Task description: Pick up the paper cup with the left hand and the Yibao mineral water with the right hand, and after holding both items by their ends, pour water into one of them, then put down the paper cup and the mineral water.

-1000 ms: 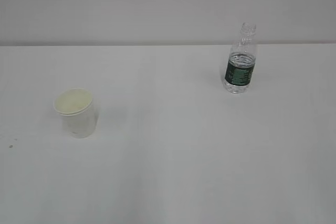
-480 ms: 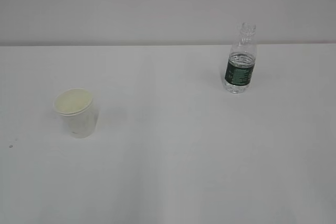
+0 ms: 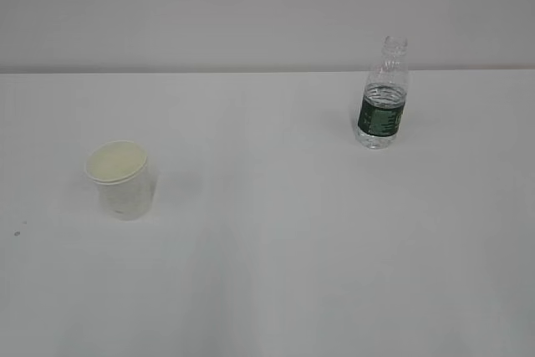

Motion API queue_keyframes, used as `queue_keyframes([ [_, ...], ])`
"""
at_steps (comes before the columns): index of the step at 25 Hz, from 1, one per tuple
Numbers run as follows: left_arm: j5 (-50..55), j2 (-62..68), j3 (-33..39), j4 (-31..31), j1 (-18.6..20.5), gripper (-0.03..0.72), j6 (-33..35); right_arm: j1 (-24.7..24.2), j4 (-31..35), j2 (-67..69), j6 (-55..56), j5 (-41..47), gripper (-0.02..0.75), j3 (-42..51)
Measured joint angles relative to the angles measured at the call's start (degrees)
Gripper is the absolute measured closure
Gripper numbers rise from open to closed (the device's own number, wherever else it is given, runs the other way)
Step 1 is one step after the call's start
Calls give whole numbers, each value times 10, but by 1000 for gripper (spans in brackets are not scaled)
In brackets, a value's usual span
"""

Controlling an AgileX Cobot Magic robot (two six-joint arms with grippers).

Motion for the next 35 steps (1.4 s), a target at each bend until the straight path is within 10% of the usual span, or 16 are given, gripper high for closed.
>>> queue_keyframes([
  [35,-224,162,-9,-41,-48,183,143,0,2,28,-15,-182,167,-10],
])
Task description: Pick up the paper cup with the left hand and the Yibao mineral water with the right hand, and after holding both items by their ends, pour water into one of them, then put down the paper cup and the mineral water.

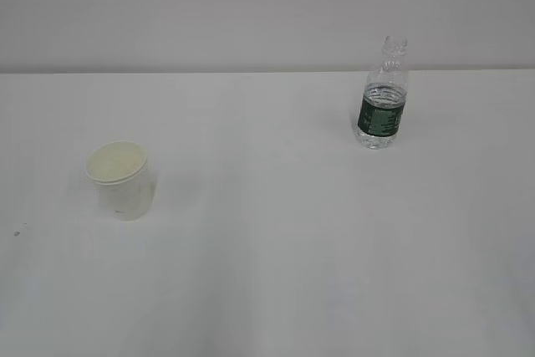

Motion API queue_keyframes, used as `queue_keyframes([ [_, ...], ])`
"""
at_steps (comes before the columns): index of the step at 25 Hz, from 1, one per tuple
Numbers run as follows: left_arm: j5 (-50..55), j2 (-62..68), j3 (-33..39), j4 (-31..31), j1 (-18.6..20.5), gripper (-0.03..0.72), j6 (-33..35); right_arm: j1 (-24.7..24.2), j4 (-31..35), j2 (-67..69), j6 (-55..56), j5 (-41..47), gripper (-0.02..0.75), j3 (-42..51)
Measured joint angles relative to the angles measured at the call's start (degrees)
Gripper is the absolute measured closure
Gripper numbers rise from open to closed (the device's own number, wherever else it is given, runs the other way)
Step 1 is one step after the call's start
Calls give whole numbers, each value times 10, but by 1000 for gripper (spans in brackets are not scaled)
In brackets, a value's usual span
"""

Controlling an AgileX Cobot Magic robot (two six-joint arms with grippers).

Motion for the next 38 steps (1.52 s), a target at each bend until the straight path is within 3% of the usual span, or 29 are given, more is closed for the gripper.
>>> queue_keyframes([
  [14,-158,54,0,-22,0,221,1,0,-1,92,-2,-136,167,0],
  [23,-226,89,0,-54,0,221,1,0,0,127,-2,-221,167,0],
  [38,-301,144,9,-58,0,221,1,0,0,225,-2,-333,167,0],
])
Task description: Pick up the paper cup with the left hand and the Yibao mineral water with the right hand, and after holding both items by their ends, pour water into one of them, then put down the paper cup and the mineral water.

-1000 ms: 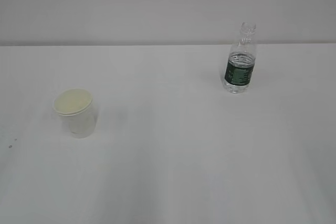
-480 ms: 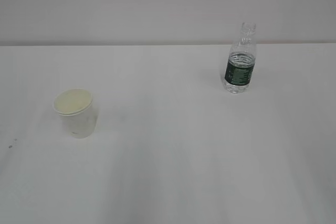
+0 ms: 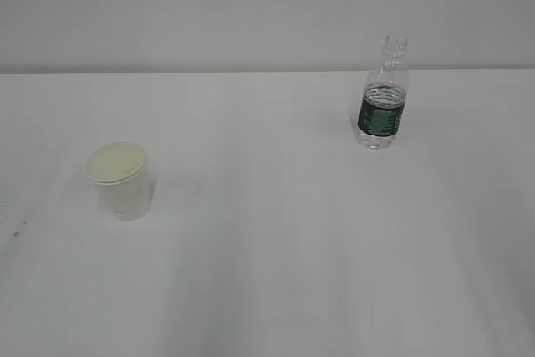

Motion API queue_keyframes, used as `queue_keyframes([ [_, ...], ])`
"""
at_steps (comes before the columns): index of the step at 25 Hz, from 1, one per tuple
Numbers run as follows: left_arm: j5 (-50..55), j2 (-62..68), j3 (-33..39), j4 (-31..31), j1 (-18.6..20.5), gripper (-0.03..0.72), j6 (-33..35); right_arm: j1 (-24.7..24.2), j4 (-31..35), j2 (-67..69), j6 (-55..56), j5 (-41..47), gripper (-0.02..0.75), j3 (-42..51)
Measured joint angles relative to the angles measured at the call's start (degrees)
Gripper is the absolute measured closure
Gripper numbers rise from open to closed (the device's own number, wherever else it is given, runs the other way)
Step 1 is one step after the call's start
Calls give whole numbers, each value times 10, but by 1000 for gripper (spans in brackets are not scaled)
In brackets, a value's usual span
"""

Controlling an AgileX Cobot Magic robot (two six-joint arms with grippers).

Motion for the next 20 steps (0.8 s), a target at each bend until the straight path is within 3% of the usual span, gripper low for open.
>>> queue_keyframes([
  [11,-51,33,44,-28,0,238,0,0,-1,51,0,-41,167,19],
  [20,-113,97,50,-2,0,242,0,0,-6,91,0,-75,167,22],
])
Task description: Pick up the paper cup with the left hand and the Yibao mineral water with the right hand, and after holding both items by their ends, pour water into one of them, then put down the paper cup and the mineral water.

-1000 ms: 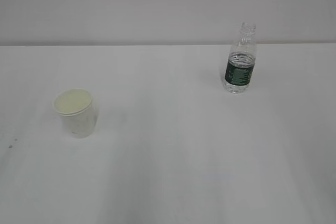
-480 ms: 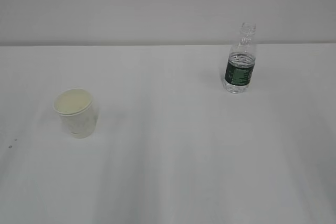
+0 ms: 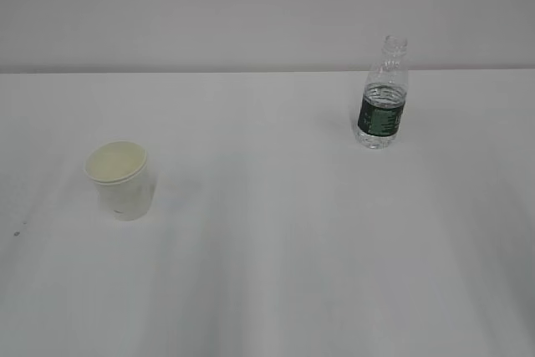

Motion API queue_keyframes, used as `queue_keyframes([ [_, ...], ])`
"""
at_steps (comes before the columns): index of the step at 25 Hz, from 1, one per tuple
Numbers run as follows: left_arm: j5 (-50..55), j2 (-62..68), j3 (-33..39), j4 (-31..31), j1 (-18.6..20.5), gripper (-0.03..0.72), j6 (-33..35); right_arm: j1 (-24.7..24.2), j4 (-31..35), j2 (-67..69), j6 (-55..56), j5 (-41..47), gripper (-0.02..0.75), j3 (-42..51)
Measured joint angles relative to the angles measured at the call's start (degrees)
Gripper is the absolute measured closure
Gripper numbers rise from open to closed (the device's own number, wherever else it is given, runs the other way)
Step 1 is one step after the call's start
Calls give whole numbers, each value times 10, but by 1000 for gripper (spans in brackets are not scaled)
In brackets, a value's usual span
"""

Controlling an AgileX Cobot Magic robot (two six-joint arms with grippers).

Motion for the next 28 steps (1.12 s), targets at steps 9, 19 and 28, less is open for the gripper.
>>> queue_keyframes([
  [9,-39,51,0,1,0,246,0,0,-1,75,0,-58,167,0],
  [19,-53,97,0,1,0,262,0,0,-1,140,0,-97,167,0],
  [28,-124,134,17,-41,0,276,0,0,1,174,0,-133,167,18],
])
